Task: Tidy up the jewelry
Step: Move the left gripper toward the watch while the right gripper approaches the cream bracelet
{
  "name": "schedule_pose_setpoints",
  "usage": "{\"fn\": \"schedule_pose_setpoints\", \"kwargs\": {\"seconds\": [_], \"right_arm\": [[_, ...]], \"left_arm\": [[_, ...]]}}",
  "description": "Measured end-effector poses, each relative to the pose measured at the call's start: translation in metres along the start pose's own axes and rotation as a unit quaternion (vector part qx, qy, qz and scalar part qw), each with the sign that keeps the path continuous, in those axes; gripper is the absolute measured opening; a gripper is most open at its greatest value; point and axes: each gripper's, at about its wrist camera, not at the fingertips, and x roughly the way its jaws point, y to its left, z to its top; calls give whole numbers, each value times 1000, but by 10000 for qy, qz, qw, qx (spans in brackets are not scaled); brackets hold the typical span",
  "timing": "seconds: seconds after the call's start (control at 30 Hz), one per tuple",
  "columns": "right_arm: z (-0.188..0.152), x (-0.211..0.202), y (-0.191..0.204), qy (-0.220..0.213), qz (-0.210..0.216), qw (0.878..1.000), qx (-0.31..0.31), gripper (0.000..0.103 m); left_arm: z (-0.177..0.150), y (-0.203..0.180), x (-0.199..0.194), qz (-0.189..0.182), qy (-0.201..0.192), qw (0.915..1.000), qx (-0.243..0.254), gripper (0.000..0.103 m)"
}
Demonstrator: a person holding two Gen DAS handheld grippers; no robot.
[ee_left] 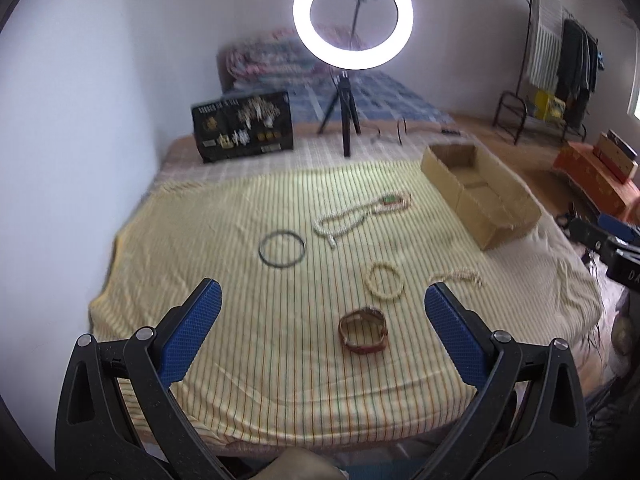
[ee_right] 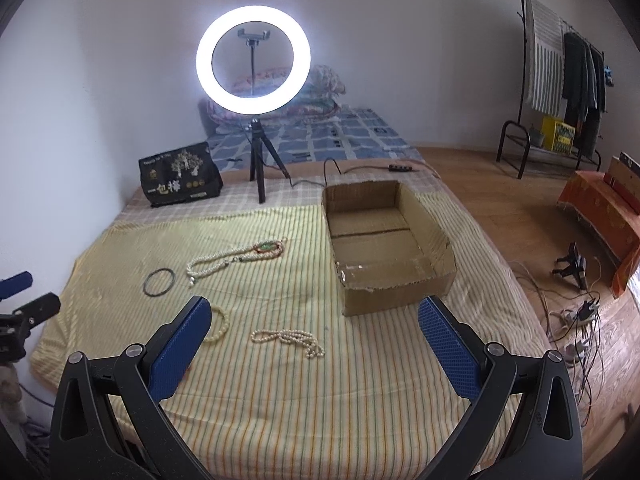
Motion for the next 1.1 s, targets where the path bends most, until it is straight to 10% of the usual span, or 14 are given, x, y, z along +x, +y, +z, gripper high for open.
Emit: {"fn": "schedule_pose_setpoints", "kwargs": {"seconds": [0.27, 0.8, 1.1], "right_arm": [[-20, 29, -17, 284, 298, 9989, 221, 103], [-17, 94, 14, 1223, 240, 9884, -866, 103], [-9, 105, 31, 730, 742, 9892, -1028, 102]], "left_arm": [[-16, 17, 49, 24, 967, 9953, -8, 103], [-14, 21, 101, 220, 1128, 9931, 239, 103], [-31, 30, 128, -353, 1653, 9852, -279, 102]]}}
